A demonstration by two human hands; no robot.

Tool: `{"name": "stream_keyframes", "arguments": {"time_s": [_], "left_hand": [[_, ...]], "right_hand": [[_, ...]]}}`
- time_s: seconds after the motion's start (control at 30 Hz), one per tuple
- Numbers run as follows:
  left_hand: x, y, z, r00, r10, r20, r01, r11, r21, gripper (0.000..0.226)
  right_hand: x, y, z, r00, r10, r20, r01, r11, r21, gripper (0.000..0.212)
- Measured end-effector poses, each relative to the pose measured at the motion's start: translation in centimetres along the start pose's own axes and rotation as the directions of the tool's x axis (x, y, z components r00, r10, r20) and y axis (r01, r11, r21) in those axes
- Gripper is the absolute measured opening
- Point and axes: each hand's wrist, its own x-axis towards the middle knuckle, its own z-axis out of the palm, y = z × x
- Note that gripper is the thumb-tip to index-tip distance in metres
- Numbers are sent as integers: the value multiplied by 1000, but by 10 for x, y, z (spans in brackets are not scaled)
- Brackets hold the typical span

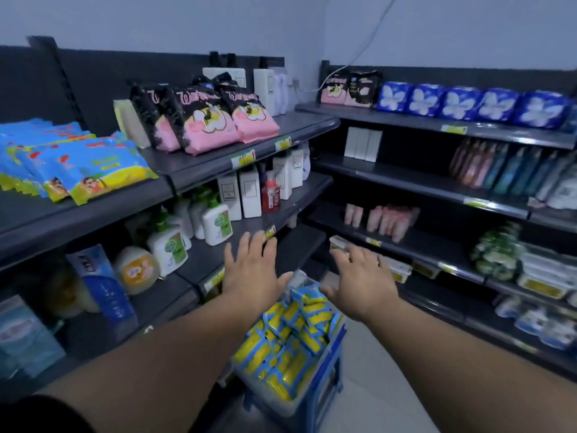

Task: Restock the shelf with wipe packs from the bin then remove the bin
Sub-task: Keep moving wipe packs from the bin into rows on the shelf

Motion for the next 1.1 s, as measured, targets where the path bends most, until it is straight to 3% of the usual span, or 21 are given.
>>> {"name": "stream_keyframes", "arguments": {"time_s": [0.37,0.63,0.83,1.0,1.1], "left_hand": [[133,-34,119,994,24,109,-24,1000,-3,77],[142,-50,228,956,-53,288,61,998,-19,63],[121,-43,311,879,-141,456,142,989,34,63],[115,-21,375,748,-161,644,175,984,43,63],[116,-7,406,723,-153,673,160,986,52,63]], "right_hand": [[122,20,107,975,81,205,-88,996,28,69],[156,40,220,911,62,408,-98,993,68,69],[165,55,310,858,-33,512,-35,992,122,69],[171,74,368,822,-95,562,22,991,135,69],[178,82,393,813,-127,568,71,990,120,67]]}}
